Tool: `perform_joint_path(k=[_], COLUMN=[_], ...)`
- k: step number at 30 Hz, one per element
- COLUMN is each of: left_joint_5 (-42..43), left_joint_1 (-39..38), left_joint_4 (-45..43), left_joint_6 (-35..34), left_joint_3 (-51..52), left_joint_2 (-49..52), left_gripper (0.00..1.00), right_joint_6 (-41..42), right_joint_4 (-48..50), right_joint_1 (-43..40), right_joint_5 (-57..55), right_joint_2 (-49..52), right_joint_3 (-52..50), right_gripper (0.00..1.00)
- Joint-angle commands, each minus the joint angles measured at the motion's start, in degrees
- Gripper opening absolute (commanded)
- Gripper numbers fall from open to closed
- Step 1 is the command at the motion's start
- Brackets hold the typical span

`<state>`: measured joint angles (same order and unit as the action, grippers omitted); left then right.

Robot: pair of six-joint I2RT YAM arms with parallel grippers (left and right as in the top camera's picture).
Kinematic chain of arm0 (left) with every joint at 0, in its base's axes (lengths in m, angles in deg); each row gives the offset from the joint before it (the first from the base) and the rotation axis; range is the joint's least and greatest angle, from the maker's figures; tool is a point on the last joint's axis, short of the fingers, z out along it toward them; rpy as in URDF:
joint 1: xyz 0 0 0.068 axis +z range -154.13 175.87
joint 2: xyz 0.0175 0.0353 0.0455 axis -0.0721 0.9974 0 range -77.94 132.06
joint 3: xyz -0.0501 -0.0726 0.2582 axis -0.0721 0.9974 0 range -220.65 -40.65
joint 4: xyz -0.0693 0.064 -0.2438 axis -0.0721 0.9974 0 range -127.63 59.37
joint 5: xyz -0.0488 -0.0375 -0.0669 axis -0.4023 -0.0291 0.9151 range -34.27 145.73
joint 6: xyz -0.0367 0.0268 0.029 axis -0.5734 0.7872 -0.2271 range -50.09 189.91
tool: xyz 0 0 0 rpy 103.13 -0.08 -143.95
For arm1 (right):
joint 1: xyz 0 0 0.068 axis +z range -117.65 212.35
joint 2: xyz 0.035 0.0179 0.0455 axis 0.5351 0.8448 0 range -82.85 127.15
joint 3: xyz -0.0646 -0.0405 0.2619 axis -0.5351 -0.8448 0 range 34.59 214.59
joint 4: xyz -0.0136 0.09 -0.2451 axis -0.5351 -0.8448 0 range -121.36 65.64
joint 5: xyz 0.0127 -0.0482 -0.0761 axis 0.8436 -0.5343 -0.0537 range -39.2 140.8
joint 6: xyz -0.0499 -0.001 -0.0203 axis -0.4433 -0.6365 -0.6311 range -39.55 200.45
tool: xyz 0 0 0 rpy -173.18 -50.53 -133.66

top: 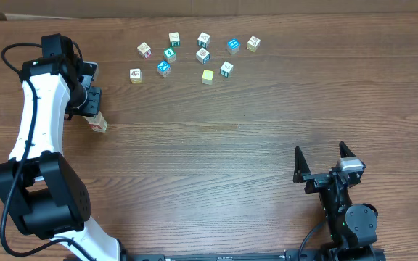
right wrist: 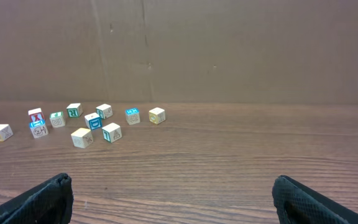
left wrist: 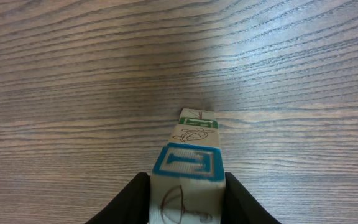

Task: Form a tower
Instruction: 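Open the left gripper to release the umbrella block and raise, then move the left gripper right over the block cluster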

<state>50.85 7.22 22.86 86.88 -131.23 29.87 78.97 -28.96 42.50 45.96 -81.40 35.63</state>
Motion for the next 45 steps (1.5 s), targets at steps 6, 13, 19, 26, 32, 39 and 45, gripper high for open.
perform_joint_path(k=[6,13,19,26,32,39,45], left_joint_5=[1.51,1.75,1.81,2.01,4.87,6.01,13.0], left_joint_1=[0.35,0.37,0.35,0.28,0.26,0.26,0.09], left_joint_4=[-0.35,-0.42,-2.54,-7.1,-9.4,-9.77,-13.6], left_joint_6=[1.27,1.25,-0.94,-5.7,-6.34,-6.32,-9.92], left_joint_3=[-0.37,-0.37,-0.37,-0.37,-0.37,-0.37,-0.37], left_joint_2=[-0.26,-0.26,-0.26,-0.26,-0.26,-0.26,-0.26], left_gripper=[0.33,0.56,0.93,1.0,1.0,0.99,1.0], right_joint_6=[-0.11,-0.11,-0.11,-0.11,-0.09,-0.11,-0.11], right_joint_4=[0.24,0.24,0.24,0.24,0.24,0.24,0.24], right_joint_1=[-0.15,-0.15,-0.15,-0.15,-0.15,-0.15,-0.15], right_joint_5=[0.02,0.02,0.02,0.02,0.0,0.02,0.02], right_joint_2=[-0.09,-0.09,-0.09,-0.09,-0.09,-0.09,-0.09], right_joint_3=[-0.59,-0.59,-0.59,-0.59,-0.59,-0.59,-0.59], right_gripper=[1.0,1.0,1.0,1.0,1.0,1.0,1.0])
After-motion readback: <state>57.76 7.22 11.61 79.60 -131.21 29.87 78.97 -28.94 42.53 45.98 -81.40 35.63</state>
